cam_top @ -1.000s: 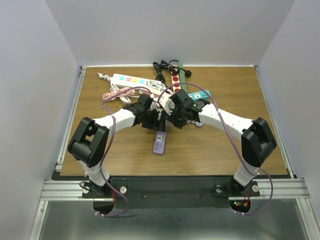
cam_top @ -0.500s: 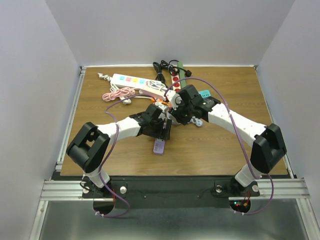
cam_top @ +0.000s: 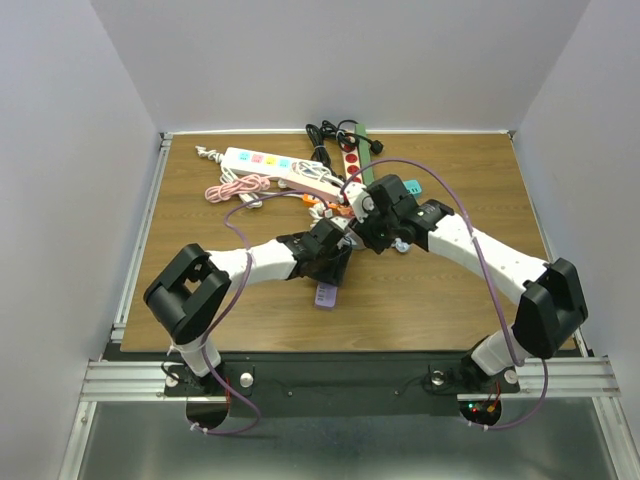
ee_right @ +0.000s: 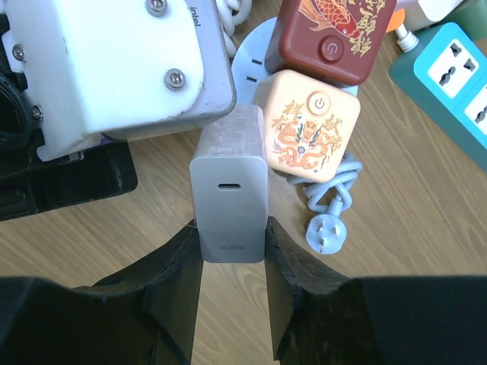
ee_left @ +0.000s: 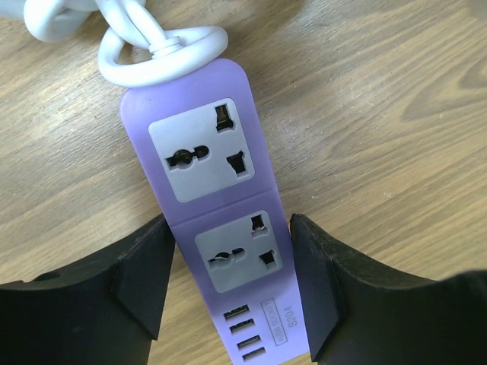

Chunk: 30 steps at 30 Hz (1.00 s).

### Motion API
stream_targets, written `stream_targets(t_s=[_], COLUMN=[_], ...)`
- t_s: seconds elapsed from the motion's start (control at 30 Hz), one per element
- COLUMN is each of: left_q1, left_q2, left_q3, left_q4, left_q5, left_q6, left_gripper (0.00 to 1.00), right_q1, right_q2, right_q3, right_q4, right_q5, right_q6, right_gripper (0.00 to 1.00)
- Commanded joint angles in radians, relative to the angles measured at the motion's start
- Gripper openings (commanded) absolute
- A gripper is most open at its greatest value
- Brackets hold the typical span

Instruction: Insert the plug

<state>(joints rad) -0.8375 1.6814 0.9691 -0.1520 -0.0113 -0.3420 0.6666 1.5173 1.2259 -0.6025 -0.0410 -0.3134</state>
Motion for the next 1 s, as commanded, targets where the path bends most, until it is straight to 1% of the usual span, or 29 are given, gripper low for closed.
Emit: stream_targets(t_s=[0.0,0.1,0.23,0.27,0.33,0.4,0.43,0.53,0.6,0.63,0.8,0.87,0.97], left_q1=[-0.026,-0.029,-0.032,-0.034,-0.035,-0.035,-0.035,-0.037,-0.04,-0.041,-0.043,-0.043,-0.041], left_q2=[0.026,-0.032,-0.055,-0.052,-0.019,-0.002,-0.005,-0.022,-0.046,-0.052,-0.083,-0.115,-0.149], left_q3=[-0.01,-0.038,-0.05,-0.044,-0.005,0.011,0.014,0.017,0.011,0.008,0.002,-0.013,-0.055], left_q4=[-0.15,-0.204,-0.265,-0.279,-0.322,-0.365,-0.383,-0.405,-0.417,-0.426,-0.475,-0.503,-0.501], left_q5=[-0.124,-0.151,-0.151,-0.135,-0.13,-0.162,-0.174,-0.197,-0.206,-0.213,-0.246,-0.256,-0.257], left_q6=[0.025,0.015,0.006,0.012,0.011,0.002,-0.005,-0.041,-0.063,-0.083,-0.138,-0.176,-0.209], left_gripper=[0.4,0.41,0.52,0.55,0.68,0.72,0.78,0.87,0.9,0.99,0.99,0.99,0.99], right_q1=[-0.009,-0.009,-0.007,-0.009,-0.007,-0.009,-0.009,-0.009,-0.009,-0.007,-0.007,-0.009,-0.007], right_q2=[-0.068,-0.072,-0.057,-0.054,-0.048,-0.051,-0.052,-0.058,-0.06,-0.062,-0.063,-0.066,-0.063], right_q3=[-0.005,-0.009,-0.016,-0.016,-0.011,-0.011,-0.012,-0.017,-0.022,-0.025,-0.028,-0.029,-0.032], right_q4=[0.035,0.035,0.036,0.037,0.035,0.038,0.038,0.037,0.04,0.038,0.044,0.044,0.05], right_q5=[-0.019,-0.056,-0.068,-0.069,-0.071,-0.072,-0.074,-0.076,-0.08,-0.085,-0.088,-0.097,-0.112], right_q6=[0.022,0.017,0.013,0.013,0.01,0.01,0.008,0.007,0.008,0.008,0.008,0.01,0.01], right_gripper=[0.0,0.01,0.0,0.0,0.0,0.0,0.0,0.0,0.01,0.0,0.0,0.0,0.0])
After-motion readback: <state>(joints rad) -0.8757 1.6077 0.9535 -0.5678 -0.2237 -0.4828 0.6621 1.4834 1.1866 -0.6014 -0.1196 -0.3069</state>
